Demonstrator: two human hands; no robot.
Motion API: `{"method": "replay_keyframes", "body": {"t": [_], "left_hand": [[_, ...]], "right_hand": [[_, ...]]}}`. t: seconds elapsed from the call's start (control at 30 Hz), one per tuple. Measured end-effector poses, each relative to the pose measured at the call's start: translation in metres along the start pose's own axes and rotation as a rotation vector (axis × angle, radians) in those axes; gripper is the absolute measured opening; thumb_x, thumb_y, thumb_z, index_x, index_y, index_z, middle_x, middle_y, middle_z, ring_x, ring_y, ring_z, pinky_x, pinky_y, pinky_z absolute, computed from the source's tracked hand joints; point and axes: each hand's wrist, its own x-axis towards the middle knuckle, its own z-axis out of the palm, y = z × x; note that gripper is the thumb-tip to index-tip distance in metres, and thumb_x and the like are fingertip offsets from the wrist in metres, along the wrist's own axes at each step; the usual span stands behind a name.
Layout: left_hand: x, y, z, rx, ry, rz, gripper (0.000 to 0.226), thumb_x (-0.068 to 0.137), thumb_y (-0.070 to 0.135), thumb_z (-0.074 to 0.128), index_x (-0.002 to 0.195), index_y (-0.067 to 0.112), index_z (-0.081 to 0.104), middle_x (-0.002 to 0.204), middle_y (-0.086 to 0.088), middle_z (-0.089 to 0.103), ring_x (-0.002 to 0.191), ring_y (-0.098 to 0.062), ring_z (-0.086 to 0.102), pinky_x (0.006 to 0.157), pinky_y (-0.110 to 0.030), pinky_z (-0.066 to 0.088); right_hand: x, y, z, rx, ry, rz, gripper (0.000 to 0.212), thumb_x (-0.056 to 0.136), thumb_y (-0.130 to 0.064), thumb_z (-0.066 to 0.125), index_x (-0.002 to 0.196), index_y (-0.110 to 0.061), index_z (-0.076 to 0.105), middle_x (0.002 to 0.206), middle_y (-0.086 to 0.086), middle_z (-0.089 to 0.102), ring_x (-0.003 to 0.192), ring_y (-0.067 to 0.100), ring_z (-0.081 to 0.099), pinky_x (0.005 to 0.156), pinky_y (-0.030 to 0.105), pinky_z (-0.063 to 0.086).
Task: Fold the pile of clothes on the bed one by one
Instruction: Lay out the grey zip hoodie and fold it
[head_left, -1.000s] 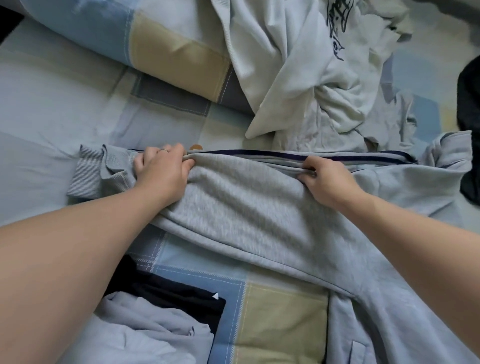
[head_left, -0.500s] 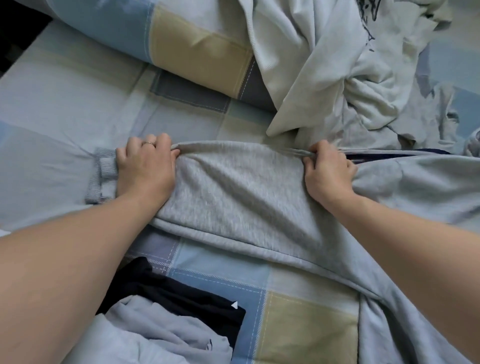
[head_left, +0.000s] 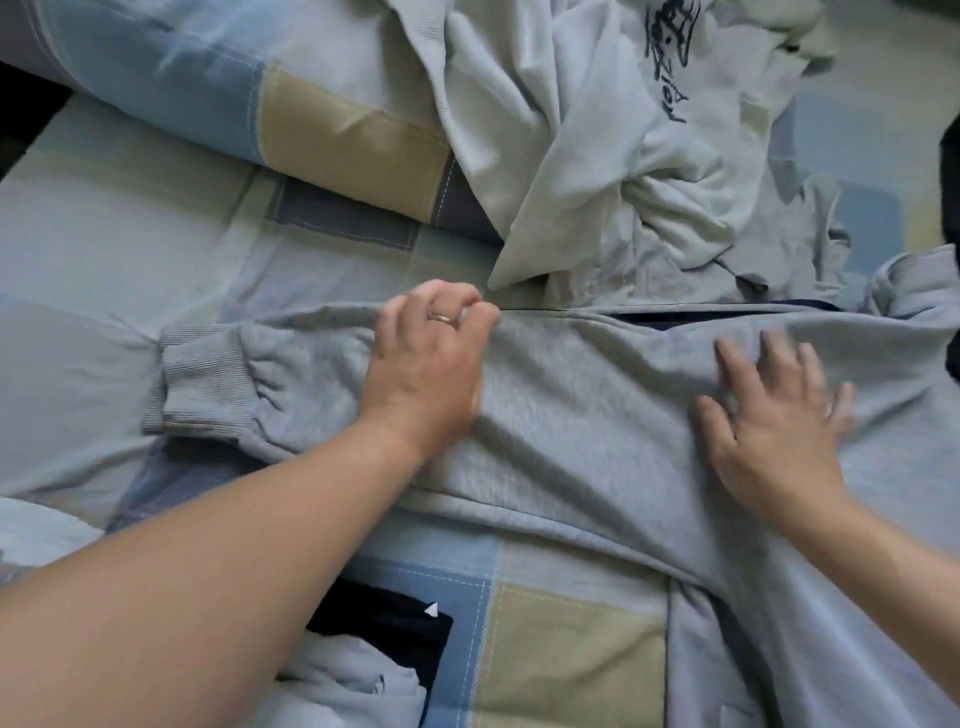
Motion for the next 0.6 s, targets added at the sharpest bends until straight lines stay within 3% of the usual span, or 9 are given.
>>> {"method": "replay_keyframes", "body": {"t": [0.07,0.13,0.2,0.23,0.3,0.4,0.5,0.57,0.6], "left_hand": [[0.008,0.039,0.018,-0.104,-0.104,0.117,0.040,0.072,0.005,0.064,0.111,0.016,0.064,0.121,-0.006,0.061,0.118,-0.033,0.052,0.095,-0.044,0.038],[0.012,0.076,0.041,-0.131,-0.279,0.156,0.042,0.087,0.016,0.061,0.129,0.022,0.059,0.141,-0.005,0.054,0.133,-0.031,0.044,0.105,-0.046,0.038],[0.007,0.097,0.065,-0.051,-0.484,0.076,0.050,0.104,0.042,0.041,0.153,0.037,0.032,0.166,0.001,0.022,0.153,-0.024,0.014,0.121,-0.050,0.013],[0.003,0.103,0.076,-0.004,-0.537,0.031,0.055,0.105,0.051,0.030,0.157,0.042,0.016,0.169,0.005,0.007,0.155,-0.020,0.000,0.122,-0.051,0.000],[0.000,0.108,0.087,0.056,-0.542,-0.028,0.060,0.102,0.059,0.021,0.158,0.044,0.003,0.169,0.009,-0.003,0.155,-0.016,-0.011,0.122,-0.051,-0.008],[0.010,0.121,0.079,0.078,-0.491,-0.103,0.059,0.099,0.060,0.036,0.153,0.041,0.024,0.166,0.004,0.016,0.153,-0.023,0.010,0.120,-0.054,0.008],[0.040,0.148,0.064,0.031,-0.285,-0.192,0.051,0.091,0.050,0.060,0.134,0.026,0.049,0.142,-0.005,0.044,0.125,-0.035,0.045,0.100,-0.047,0.036],[0.069,0.159,0.060,-0.108,-0.185,-0.245,0.044,0.095,0.046,0.059,0.130,0.020,0.054,0.135,-0.006,0.047,0.113,-0.035,0.053,0.091,-0.045,0.042],[0.082,0.162,0.060,-0.172,-0.224,-0.287,0.043,0.097,0.046,0.056,0.131,0.020,0.053,0.136,-0.005,0.047,0.114,-0.034,0.054,0.092,-0.044,0.044]], "right_hand": [[0.008,0.013,0.023,-0.037,-0.192,0.061,0.060,0.100,-0.058,0.032,0.156,-0.047,0.015,0.169,-0.005,-0.004,0.154,0.029,-0.001,0.115,0.072,0.006],[0.019,0.016,0.042,0.016,-0.229,0.047,0.062,0.100,-0.059,0.031,0.157,-0.049,0.006,0.168,-0.009,-0.013,0.155,0.025,-0.007,0.115,0.073,0.002],[0.027,0.016,0.055,0.050,-0.181,-0.006,0.062,0.100,-0.058,0.030,0.156,-0.049,0.004,0.168,-0.010,-0.014,0.155,0.022,-0.010,0.115,0.072,-0.003],[0.029,0.020,0.058,0.053,-0.165,-0.035,0.063,0.100,-0.059,0.030,0.157,-0.049,0.004,0.168,-0.009,-0.014,0.155,0.022,-0.011,0.115,0.070,-0.005],[0.034,0.028,0.059,0.070,-0.163,-0.098,0.065,0.099,-0.060,0.031,0.157,-0.048,0.003,0.168,-0.008,-0.013,0.155,0.021,-0.012,0.116,0.067,-0.008],[0.046,0.039,0.040,0.109,-0.243,-0.205,0.068,0.095,-0.067,0.038,0.156,-0.049,0.014,0.169,-0.006,0.001,0.155,0.020,-0.001,0.119,0.060,-0.002],[0.071,0.060,0.001,0.229,-0.060,-0.240,0.046,0.097,-0.060,0.045,0.139,-0.042,0.052,0.146,-0.006,0.052,0.141,0.022,0.037,0.112,0.046,0.017],[0.090,0.074,-0.019,0.203,0.065,-0.257,0.037,0.099,-0.049,0.049,0.134,-0.040,0.056,0.142,-0.008,0.054,0.137,0.021,0.039,0.112,0.045,0.017],[0.098,0.079,-0.023,0.146,0.027,-0.273,0.039,0.099,-0.046,0.050,0.137,-0.039,0.052,0.144,-0.008,0.050,0.139,0.020,0.037,0.116,0.048,0.013]]}}
